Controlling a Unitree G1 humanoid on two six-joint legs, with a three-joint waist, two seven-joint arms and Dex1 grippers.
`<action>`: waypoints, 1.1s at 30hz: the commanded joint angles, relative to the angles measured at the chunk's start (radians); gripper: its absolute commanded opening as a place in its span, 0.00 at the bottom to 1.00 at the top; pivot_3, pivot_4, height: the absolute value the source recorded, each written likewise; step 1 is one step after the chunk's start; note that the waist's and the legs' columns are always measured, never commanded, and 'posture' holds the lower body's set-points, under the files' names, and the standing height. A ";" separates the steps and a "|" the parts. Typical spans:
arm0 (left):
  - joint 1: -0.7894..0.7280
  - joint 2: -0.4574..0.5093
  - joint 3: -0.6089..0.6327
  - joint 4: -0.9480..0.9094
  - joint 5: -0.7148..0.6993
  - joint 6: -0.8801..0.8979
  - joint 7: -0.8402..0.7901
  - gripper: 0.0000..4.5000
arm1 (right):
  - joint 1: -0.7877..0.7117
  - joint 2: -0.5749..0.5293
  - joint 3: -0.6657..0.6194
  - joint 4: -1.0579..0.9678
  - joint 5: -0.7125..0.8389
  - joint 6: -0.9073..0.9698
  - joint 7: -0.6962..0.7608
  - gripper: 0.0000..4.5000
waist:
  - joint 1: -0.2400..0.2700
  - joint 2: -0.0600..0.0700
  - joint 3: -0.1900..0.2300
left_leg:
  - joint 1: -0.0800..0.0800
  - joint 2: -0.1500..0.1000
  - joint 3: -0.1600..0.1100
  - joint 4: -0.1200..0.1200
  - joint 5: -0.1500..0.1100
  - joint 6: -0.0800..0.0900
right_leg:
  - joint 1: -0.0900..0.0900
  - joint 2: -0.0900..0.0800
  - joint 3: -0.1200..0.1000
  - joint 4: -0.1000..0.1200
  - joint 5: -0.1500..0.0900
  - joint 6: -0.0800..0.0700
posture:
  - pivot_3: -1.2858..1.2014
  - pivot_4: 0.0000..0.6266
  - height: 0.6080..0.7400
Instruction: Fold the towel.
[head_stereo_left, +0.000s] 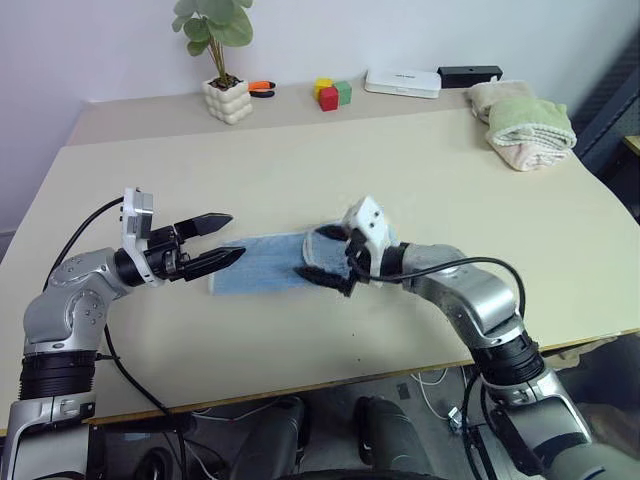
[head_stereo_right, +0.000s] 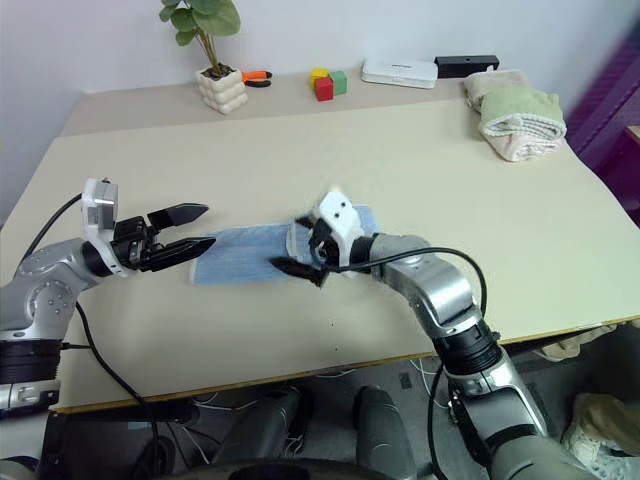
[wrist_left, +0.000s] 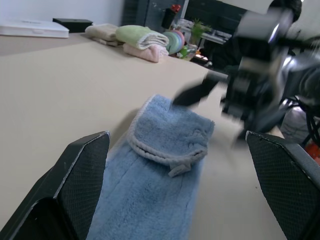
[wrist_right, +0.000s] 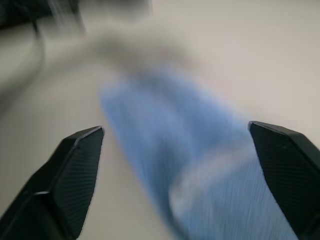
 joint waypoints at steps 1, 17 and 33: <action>-0.019 0.005 0.021 -0.011 -0.012 -0.009 -0.002 1.00 | -0.067 0.039 -0.153 0.031 0.072 -0.036 -0.050 0.99 | -0.002 0.000 0.000 | 0.000 0.000 0.000 0.000 0.000 0.000 | 0.000 0.000 0.000 0.000 0.000 0.000 | 0.52 0.24 1.00; 0.016 -0.009 0.029 -0.051 -0.016 -0.015 0.036 1.00 | 0.130 0.002 0.072 0.448 -0.352 -0.445 -0.029 0.00 | -0.017 0.000 0.000 | 0.001 -0.001 0.001 -0.001 0.001 -0.001 | -0.003 0.000 0.001 0.007 0.000 0.000 | 0.52 0.24 1.00; 0.253 -0.141 0.213 -0.408 -0.498 0.469 0.622 1.00 | 0.089 0.005 -0.001 0.337 -0.296 -0.513 0.065 0.97 | -0.018 -0.001 -0.001 | 0.002 -0.001 0.000 0.000 0.001 -0.002 | -0.001 0.000 0.001 0.008 0.000 0.000 | 0.52 0.24 1.00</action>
